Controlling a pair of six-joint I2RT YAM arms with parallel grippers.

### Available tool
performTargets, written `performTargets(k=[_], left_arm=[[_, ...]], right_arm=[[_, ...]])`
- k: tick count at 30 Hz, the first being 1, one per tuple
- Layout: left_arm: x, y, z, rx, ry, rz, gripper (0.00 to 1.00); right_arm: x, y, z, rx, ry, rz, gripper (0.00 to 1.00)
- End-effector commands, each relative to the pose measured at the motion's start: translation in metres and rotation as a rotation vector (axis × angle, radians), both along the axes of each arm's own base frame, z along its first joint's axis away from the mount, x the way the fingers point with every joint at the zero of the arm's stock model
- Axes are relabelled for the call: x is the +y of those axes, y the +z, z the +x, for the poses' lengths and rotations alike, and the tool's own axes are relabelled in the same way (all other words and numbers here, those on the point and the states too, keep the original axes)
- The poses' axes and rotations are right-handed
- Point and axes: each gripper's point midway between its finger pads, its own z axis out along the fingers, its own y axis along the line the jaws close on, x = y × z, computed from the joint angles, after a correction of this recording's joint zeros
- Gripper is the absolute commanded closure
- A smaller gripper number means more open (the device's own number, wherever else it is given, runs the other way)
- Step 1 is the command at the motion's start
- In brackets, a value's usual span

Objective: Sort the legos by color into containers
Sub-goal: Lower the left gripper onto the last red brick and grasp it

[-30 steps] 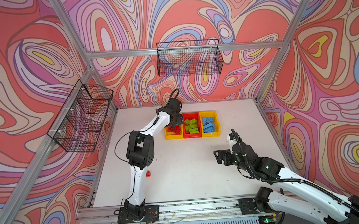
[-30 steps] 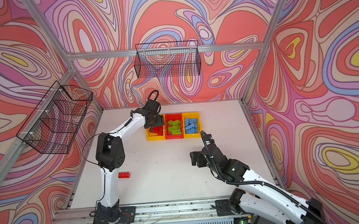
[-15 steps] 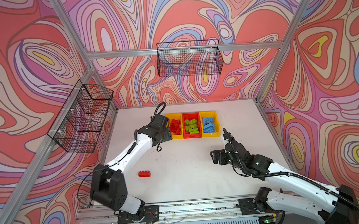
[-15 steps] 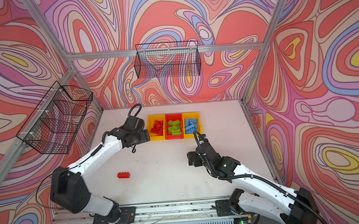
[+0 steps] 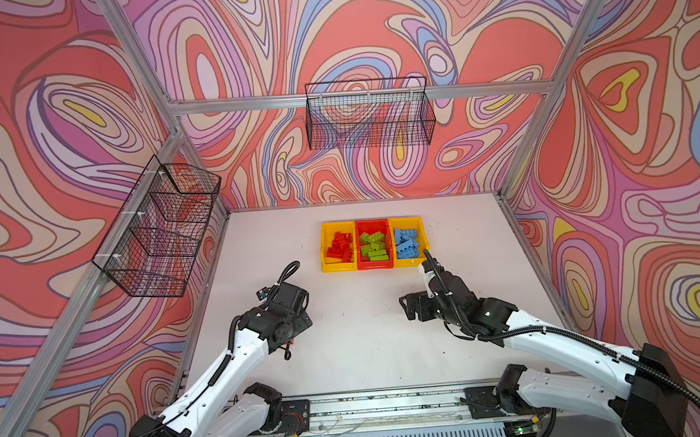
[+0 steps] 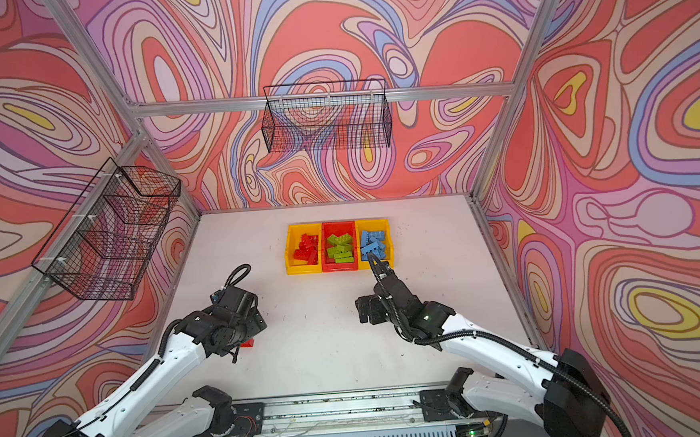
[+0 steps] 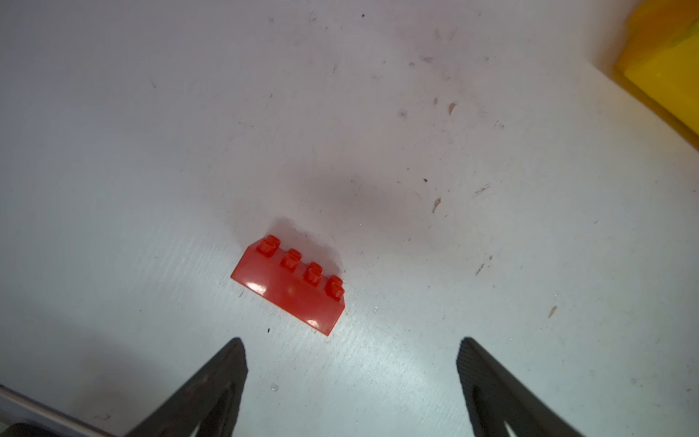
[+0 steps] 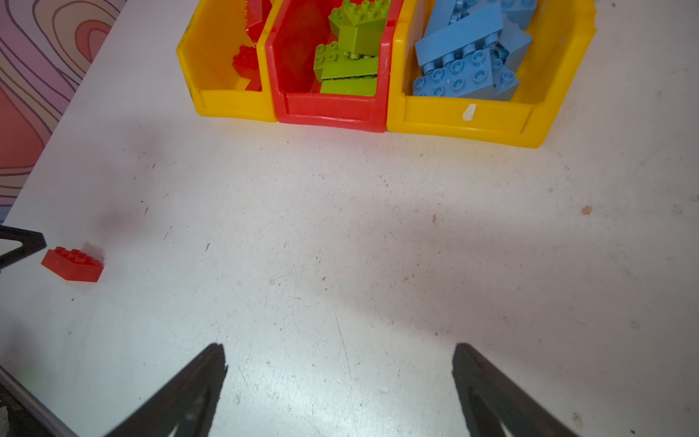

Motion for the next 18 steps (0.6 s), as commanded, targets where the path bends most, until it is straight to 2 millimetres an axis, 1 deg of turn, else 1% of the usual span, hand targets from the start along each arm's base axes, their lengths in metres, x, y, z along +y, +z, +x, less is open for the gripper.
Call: performTargets(k=[1,3,8,11,12,13,16,18], left_arm=[[0.009,-0.009,-0.012,0.042,0.092,-0.011,0.10],[0.010,-0.013,-0.013,0.044,0.117,-0.039,0.10],[0.020,-0.028,-0.013,0.055,0.196,-0.117,0.11],[0.019,-0.039,-0.013,0.060,0.234,-0.186,0.12],[0.017,-0.038,-0.009,0.047,0.244,-0.210,0.12],[0.018,-0.052,-0.018,0.082,0.253,-0.216,0.13],[0.017,-0.058,-0.017,0.093,0.263,-0.225,0.14],[0.020,-0.061,-0.018,0.111,0.278,-0.212,0.15]], right_arm=[[0.000,0.009,-0.003,-0.022,0.004,0.037,0.02],[-0.005,0.009,-0.006,-0.023,-0.006,0.041,0.02],[-0.011,0.010,-0.012,-0.026,-0.022,0.059,0.02],[-0.012,0.010,-0.013,-0.025,-0.024,0.058,0.02],[-0.013,0.010,-0.013,-0.026,-0.025,0.058,0.02],[-0.012,0.010,-0.013,-0.026,-0.024,0.058,0.02],[-0.013,0.008,-0.014,-0.023,-0.023,0.057,0.02],[-0.013,0.008,-0.014,-0.022,-0.021,0.060,0.02]])
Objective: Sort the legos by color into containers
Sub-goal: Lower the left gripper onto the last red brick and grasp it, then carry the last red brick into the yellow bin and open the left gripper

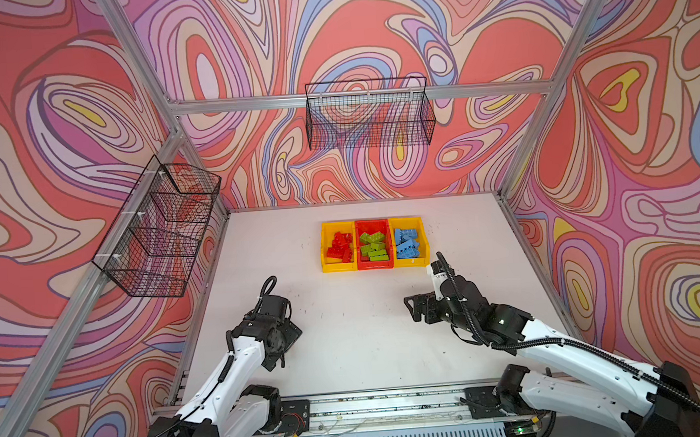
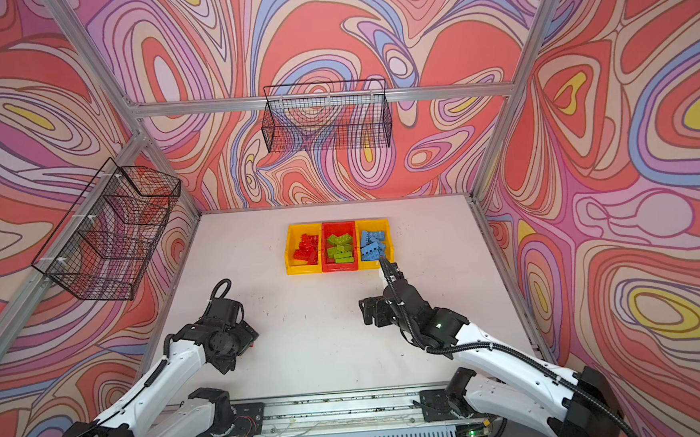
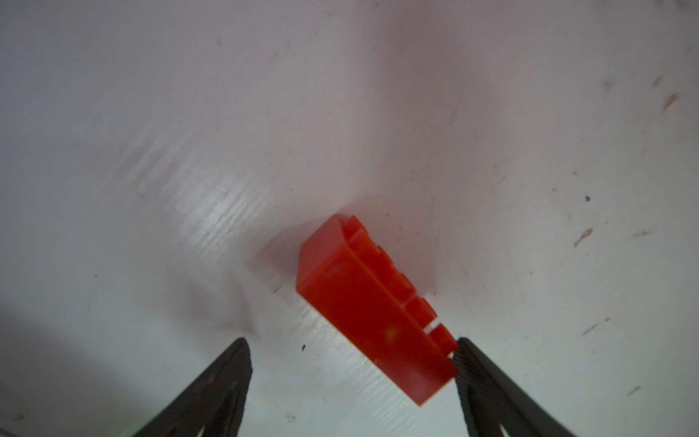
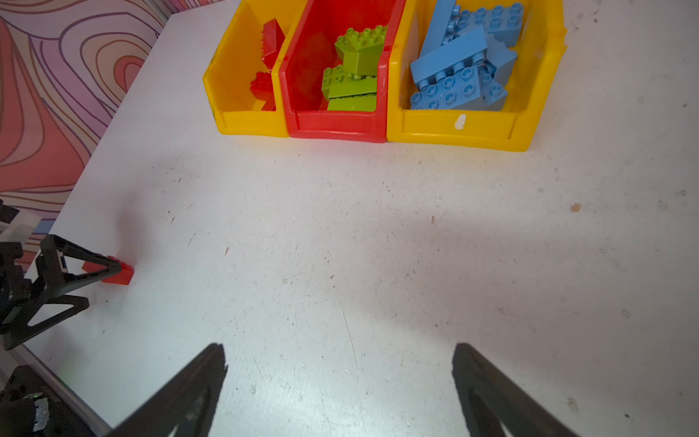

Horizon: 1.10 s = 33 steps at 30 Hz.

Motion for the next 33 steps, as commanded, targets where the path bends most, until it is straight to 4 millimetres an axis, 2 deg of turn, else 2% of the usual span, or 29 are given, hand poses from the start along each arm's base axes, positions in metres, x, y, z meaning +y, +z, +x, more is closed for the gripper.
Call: performTargets(k=[1,10,15,18,24,30,32,33], left_arm=[[0.000,-0.003,0.006,-0.005,0.040,-0.015,0.15],[0.019,0.002,0.009,-0.005,0.069,0.044,0.19],[0.027,-0.003,0.013,0.005,0.086,0.034,0.23],[0.028,-0.009,0.015,0.017,0.088,0.027,0.28],[0.031,-0.013,0.017,0.045,0.079,0.037,0.45],[0.022,-0.018,0.024,0.041,0.036,-0.009,0.78],[0.021,-0.022,0.023,0.058,0.021,-0.014,0.80],[0.019,-0.012,0.036,0.030,0.009,-0.020,0.87]], right_arm=[[-0.004,-0.005,-0.004,0.011,-0.007,-0.001,0.02],[-0.008,-0.008,-0.007,0.012,-0.019,-0.001,0.02],[-0.008,-0.010,-0.006,0.014,-0.016,-0.007,0.02],[-0.008,-0.010,-0.006,0.013,-0.016,-0.009,0.02],[-0.009,-0.011,-0.006,0.014,-0.019,-0.011,0.02],[-0.008,-0.011,-0.006,0.012,-0.018,-0.015,0.02],[-0.008,-0.011,-0.005,0.009,-0.018,-0.014,0.02],[-0.008,-0.010,-0.005,0.007,-0.019,-0.015,0.02]])
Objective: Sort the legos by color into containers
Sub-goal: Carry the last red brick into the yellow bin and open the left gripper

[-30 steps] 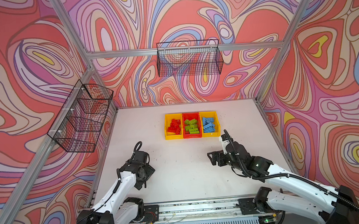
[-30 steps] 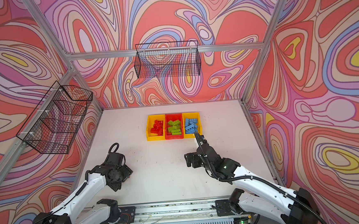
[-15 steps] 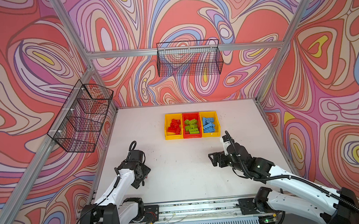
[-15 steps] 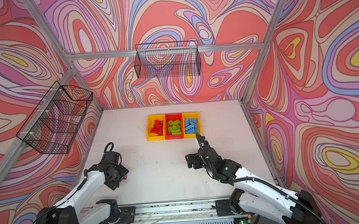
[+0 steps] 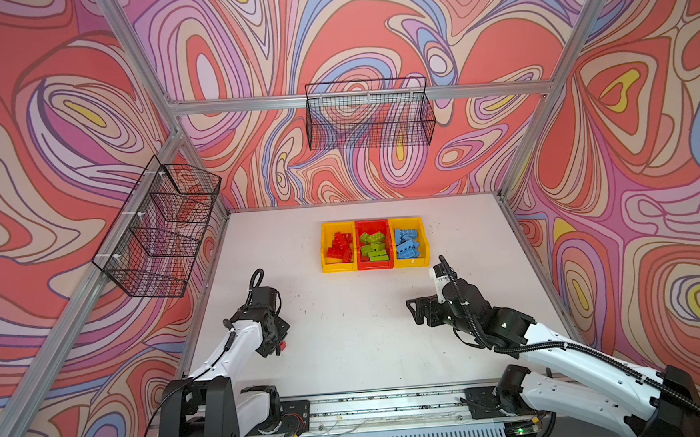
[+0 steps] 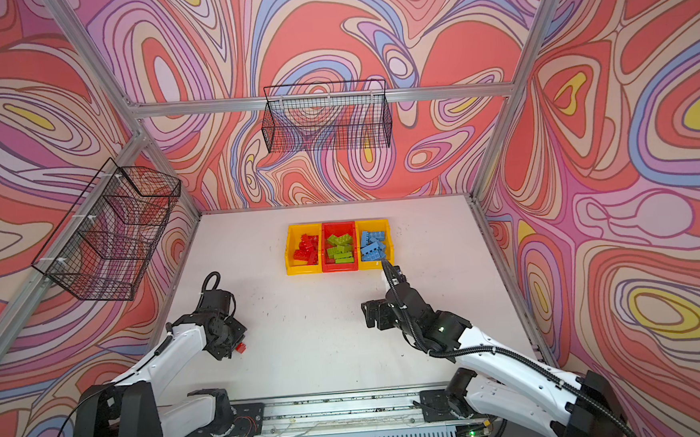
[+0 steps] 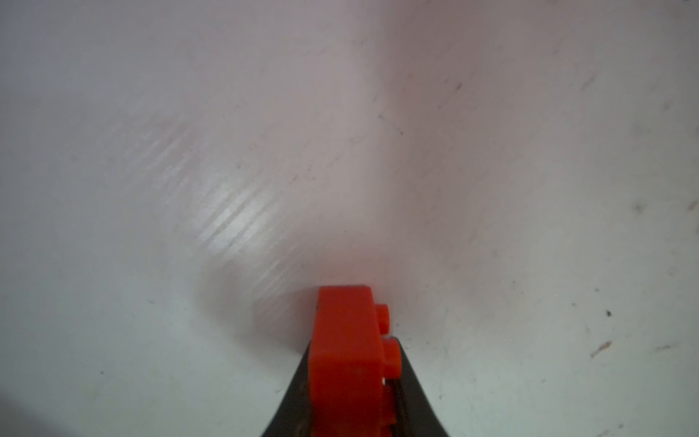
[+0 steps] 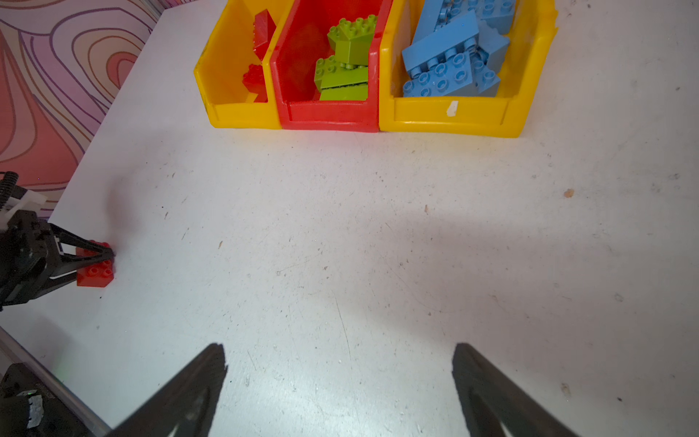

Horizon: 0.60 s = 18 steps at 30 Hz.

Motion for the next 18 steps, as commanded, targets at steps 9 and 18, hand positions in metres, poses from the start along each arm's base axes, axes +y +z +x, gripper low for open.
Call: performTargets(k=[9,18], left_arm=[[-0.048,0.033,0.057,-0.155,-0.154,-0.164,0.88],[-0.133,0.118,0.171,-0.296,-0.456,-0.002,0.87]], right_arm=[[-0.001,-0.003,0.003,-0.009,-0.012,-0.012,0.02],[0.004,0.000,0.005,0.002,-0.012,0.003,0.02]])
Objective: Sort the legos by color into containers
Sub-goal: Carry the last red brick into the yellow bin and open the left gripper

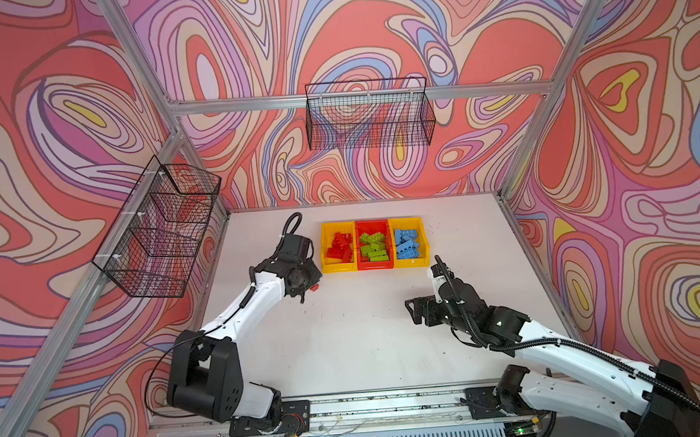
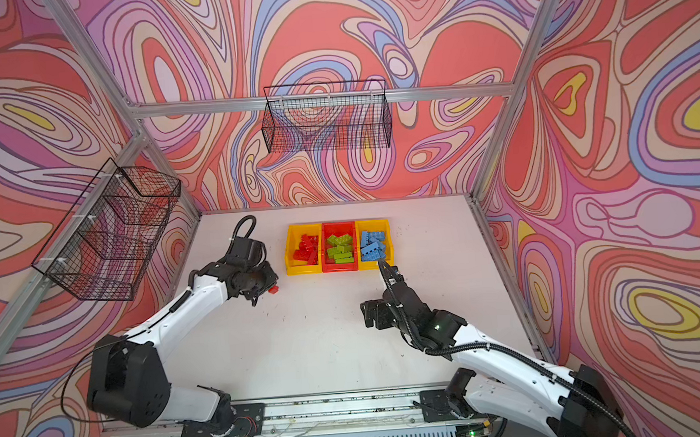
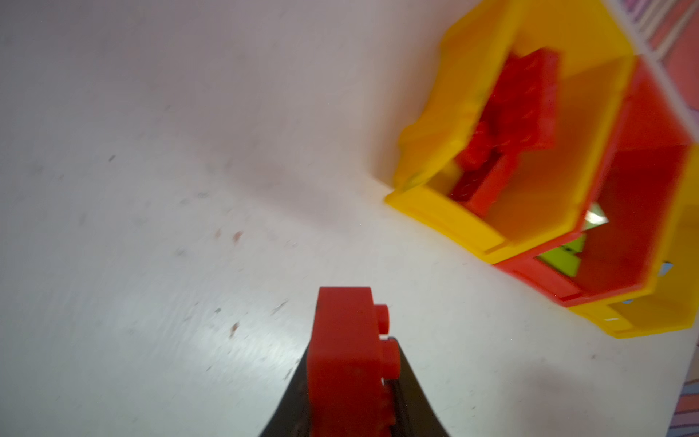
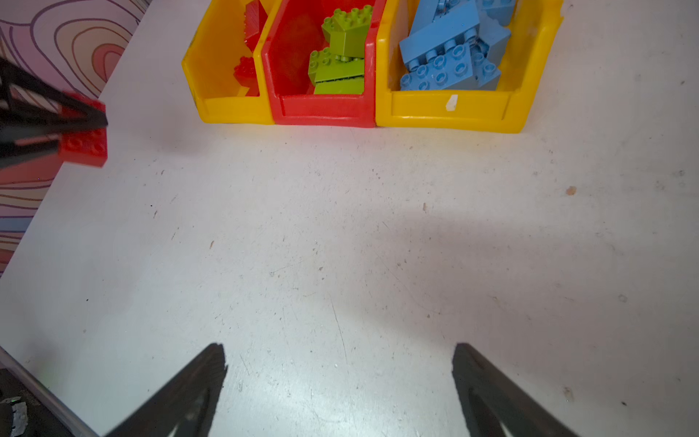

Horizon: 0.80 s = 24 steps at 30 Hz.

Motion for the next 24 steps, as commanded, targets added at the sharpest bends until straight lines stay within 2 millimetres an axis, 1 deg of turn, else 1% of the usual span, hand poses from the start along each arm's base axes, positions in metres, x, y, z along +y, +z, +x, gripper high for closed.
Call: performTargets(k=[1,2,4,7,11,13,15,16,18,19,20,21,24], left_arm=[[-0.014,-0.002,0.028,0.009,-0.052,0.065,0.87],[-0.020,0.001,0.041,0.001,-0.063,0.072,0.87],[-0.032,-0.001,0.061,0.004,-0.089,0.082,0.87],[-0.046,-0.005,0.084,0.011,-0.118,0.084,0.87],[-0.053,-0.015,0.107,0.020,-0.129,0.112,0.86],[-0.054,-0.019,0.115,0.026,-0.135,0.127,0.82],[-0.056,-0.023,0.121,0.032,-0.146,0.142,0.68],[-0.056,-0.024,0.124,0.039,-0.153,0.151,0.56],[-0.058,-0.024,0.126,0.048,-0.164,0.155,0.23],[-0.060,-0.022,0.126,0.047,-0.172,0.148,0.12],[-0.063,-0.019,0.125,0.038,-0.180,0.140,0.04],[-0.064,-0.017,0.124,0.031,-0.187,0.139,0.00],[-0.066,0.001,0.115,-0.020,-0.212,0.150,0.00]], right_arm=[[0.000,0.008,0.000,-0.010,-0.012,0.020,0.02],[-0.003,0.010,-0.001,-0.012,-0.019,0.021,0.02],[-0.008,0.013,-0.003,-0.016,-0.036,0.021,0.02],[-0.017,0.016,-0.006,-0.019,-0.065,0.018,0.02],[-0.025,0.022,-0.008,-0.025,-0.092,0.017,0.02],[-0.027,0.025,-0.009,-0.025,-0.100,0.020,0.02],[-0.027,0.028,-0.009,-0.025,-0.104,0.021,0.02],[-0.028,0.030,-0.009,-0.026,-0.106,0.021,0.02],[-0.028,0.032,-0.009,-0.027,-0.112,0.022,0.02],[-0.029,0.033,-0.009,-0.028,-0.113,0.021,0.02],[-0.030,0.034,-0.008,-0.031,-0.118,0.018,0.02],[-0.031,0.035,-0.007,-0.033,-0.122,0.013,0.02],[-0.033,0.039,-0.005,-0.045,-0.131,0.002,0.02]])
